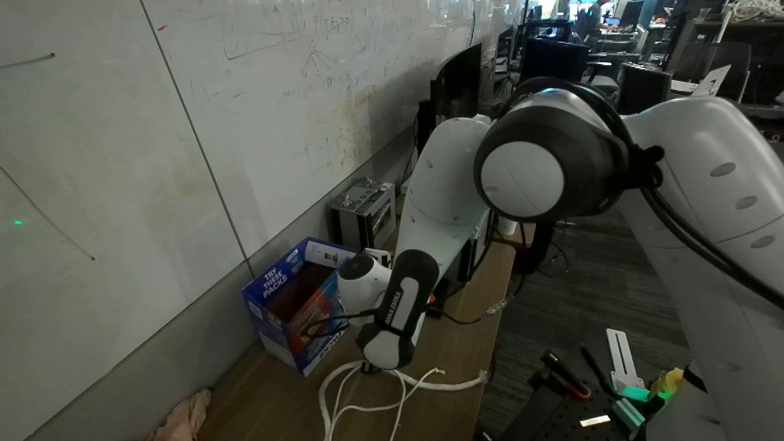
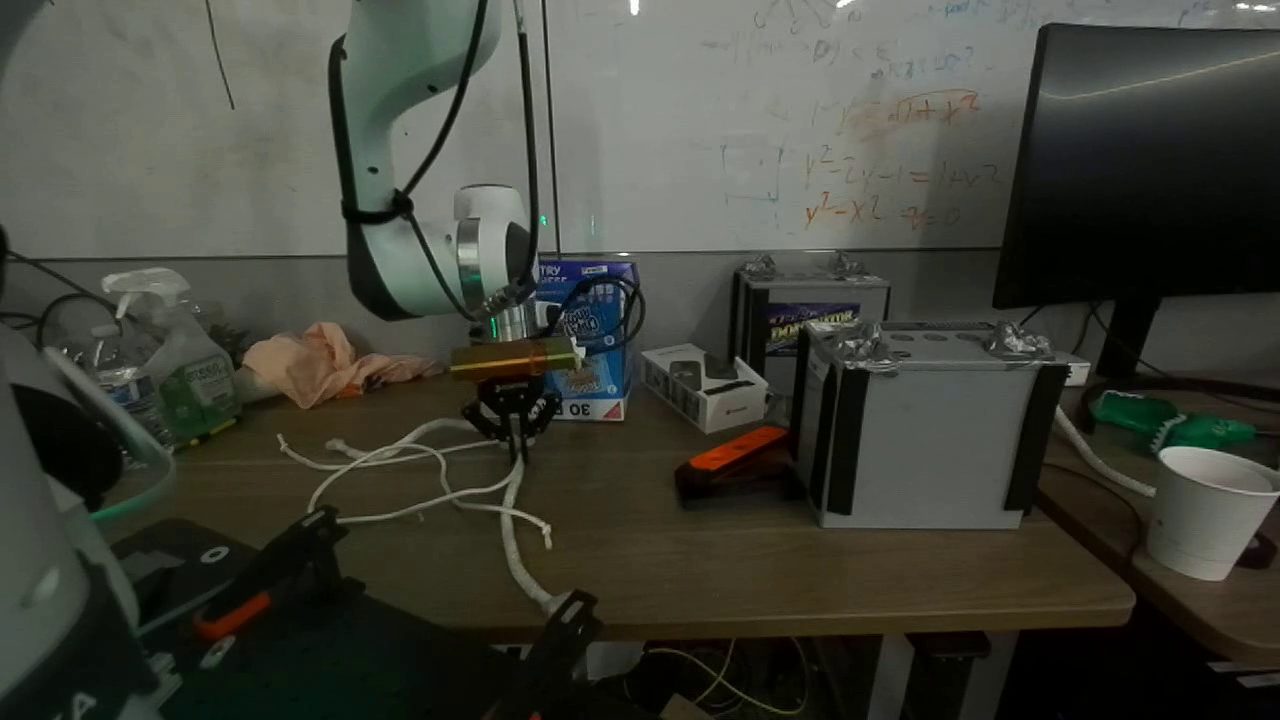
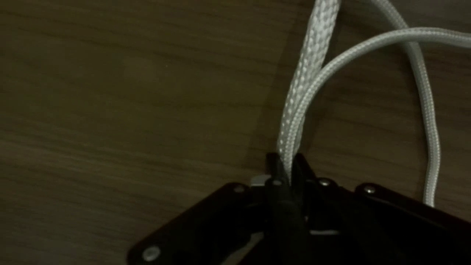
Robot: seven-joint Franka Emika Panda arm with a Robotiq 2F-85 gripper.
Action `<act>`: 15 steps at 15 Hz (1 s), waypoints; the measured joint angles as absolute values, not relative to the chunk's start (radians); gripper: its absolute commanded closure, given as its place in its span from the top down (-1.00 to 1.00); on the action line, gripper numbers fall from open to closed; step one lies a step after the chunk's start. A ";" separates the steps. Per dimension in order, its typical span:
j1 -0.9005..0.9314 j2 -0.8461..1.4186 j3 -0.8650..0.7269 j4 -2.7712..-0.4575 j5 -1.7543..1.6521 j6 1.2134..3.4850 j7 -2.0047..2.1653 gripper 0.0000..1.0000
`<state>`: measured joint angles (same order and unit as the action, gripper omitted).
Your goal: Put the ropes inside the blue box.
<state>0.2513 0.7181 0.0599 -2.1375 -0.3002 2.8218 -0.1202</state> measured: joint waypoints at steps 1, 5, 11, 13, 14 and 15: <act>0.252 0.692 0.060 -2.141 -0.300 2.794 -0.119 -0.94; 0.247 0.513 0.069 -2.164 -0.290 2.634 -0.111 -0.94; 0.226 0.218 0.092 -2.182 -0.187 2.492 -0.027 -0.94; 0.224 0.126 0.094 -2.181 -0.165 2.464 0.038 -0.94; 0.224 0.080 0.095 -2.179 -0.156 2.449 0.073 -0.94; 0.224 0.036 0.098 -2.176 -0.150 2.434 0.110 -0.94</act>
<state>0.2235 0.0360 0.0976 -2.1763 -0.1498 2.4340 0.1097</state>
